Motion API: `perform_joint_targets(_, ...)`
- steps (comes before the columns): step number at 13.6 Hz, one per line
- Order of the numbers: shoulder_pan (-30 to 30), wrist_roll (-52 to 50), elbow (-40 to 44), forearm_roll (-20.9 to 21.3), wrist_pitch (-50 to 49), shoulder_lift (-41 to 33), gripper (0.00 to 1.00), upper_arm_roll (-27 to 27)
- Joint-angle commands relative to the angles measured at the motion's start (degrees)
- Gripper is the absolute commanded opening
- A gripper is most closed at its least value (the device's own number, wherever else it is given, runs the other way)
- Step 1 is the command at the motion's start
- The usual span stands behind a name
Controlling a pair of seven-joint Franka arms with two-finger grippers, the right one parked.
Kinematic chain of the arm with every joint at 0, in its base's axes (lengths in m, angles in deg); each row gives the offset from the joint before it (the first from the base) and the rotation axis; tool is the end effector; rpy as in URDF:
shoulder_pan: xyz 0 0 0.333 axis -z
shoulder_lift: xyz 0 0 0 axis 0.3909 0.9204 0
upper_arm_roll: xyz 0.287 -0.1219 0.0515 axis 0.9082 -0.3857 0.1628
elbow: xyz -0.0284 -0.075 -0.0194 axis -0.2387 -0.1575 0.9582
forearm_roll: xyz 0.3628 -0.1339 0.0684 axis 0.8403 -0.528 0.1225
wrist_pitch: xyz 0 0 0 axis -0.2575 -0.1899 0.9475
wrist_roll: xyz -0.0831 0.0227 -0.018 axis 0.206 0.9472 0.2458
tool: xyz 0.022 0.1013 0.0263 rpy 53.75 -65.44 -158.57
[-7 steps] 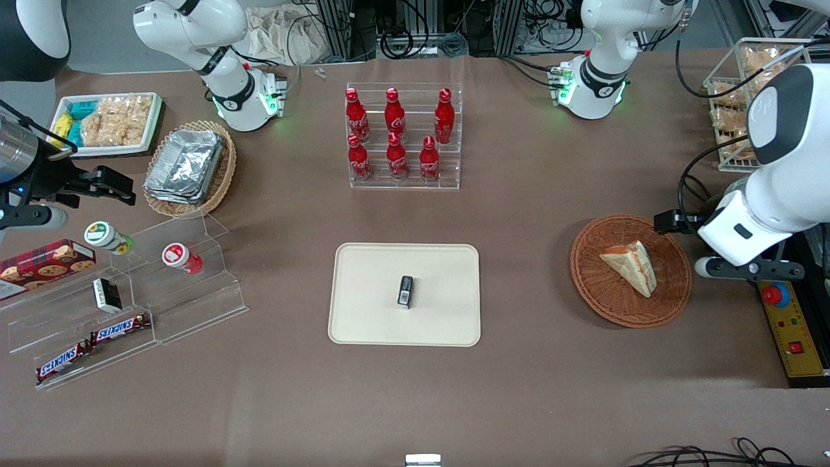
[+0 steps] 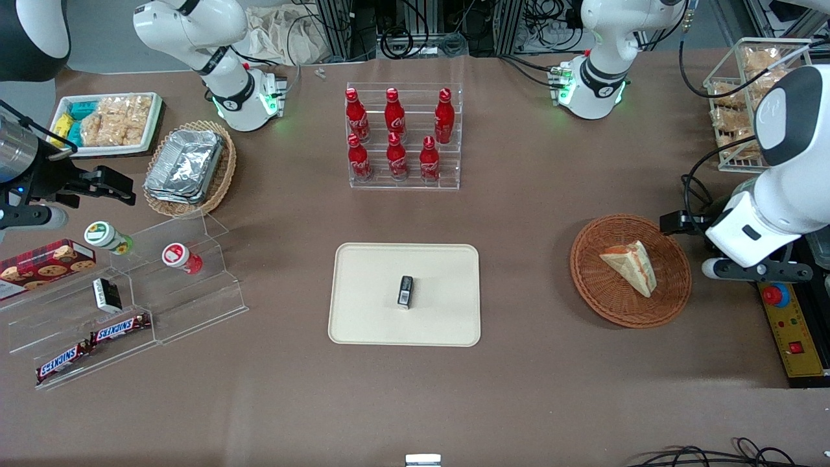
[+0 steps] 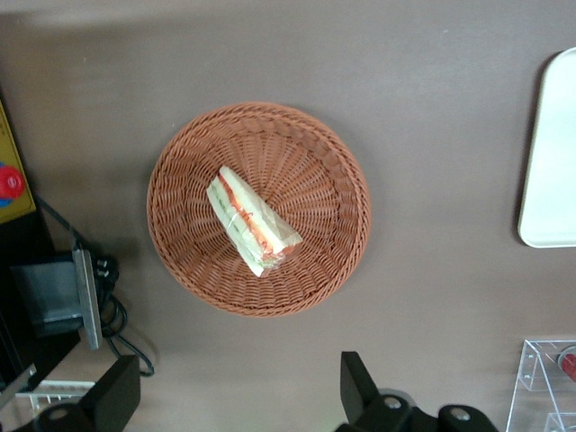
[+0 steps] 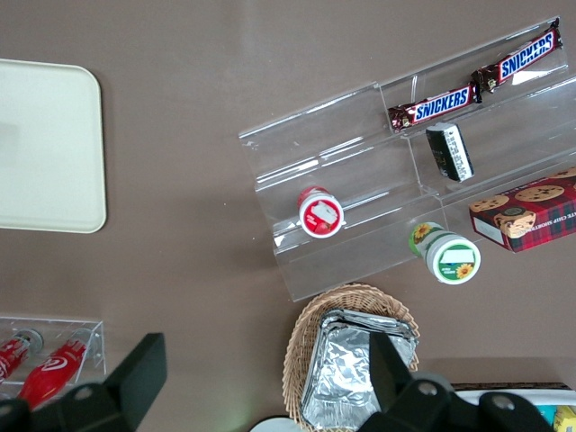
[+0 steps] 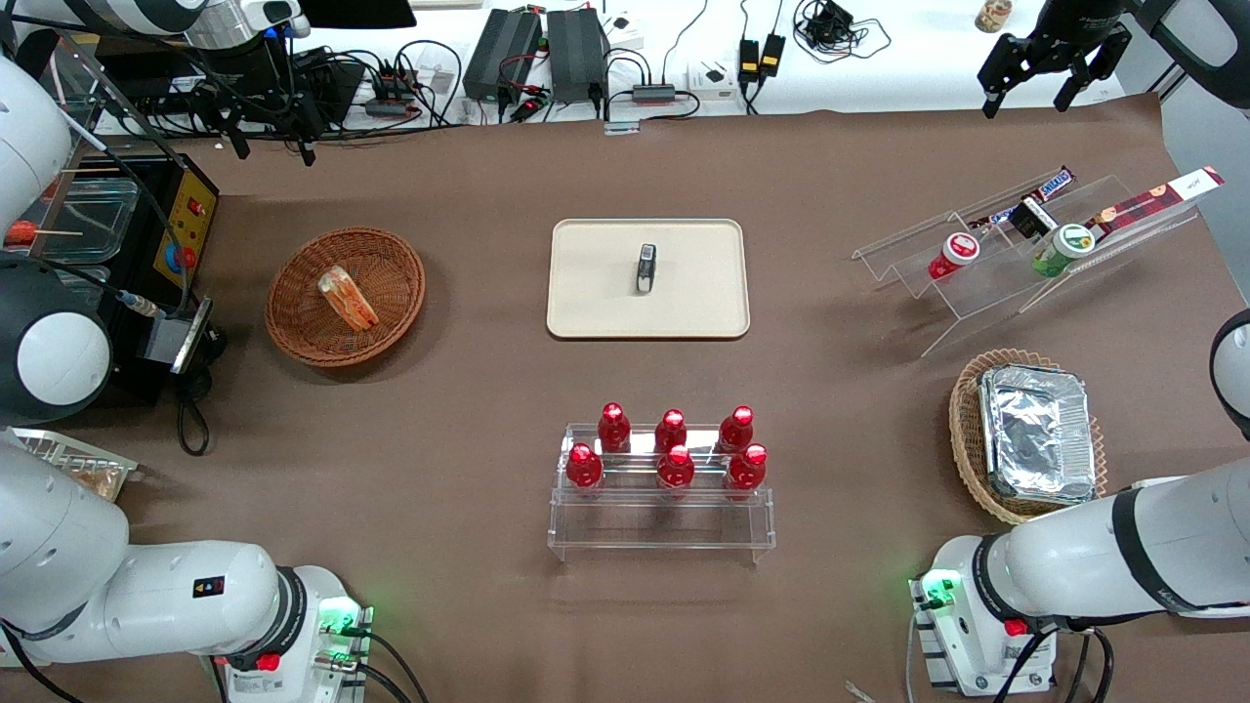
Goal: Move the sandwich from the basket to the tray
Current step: 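Move the left gripper down over the wrapped sandwich in the wicker basket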
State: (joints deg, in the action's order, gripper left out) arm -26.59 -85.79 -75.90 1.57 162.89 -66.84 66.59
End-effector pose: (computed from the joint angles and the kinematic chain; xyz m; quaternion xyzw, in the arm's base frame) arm 0.6158 -0.0475 0.5241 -0.9968 0.0211 0.0742 0.0195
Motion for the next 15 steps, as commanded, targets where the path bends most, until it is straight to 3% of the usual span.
perform_joint_targets(1, -2.12, -8.00, -2.73, 0.16, -0.08, 0.98, 1.00, 0.13)
perform_joint_targets(6, -4.24, -14.61, -17.76, 0.43, 15.90, -1.13, 1.00, 0.40)
perform_joint_targets(11, -6.34, -30.95, -31.02, 0.16, 32.93, -1.83, 1.00, 0.40)
perform_joint_targets(15, -6.70, -38.08, -36.49, 0.07, 42.10, -0.79, 1.00, 0.31)
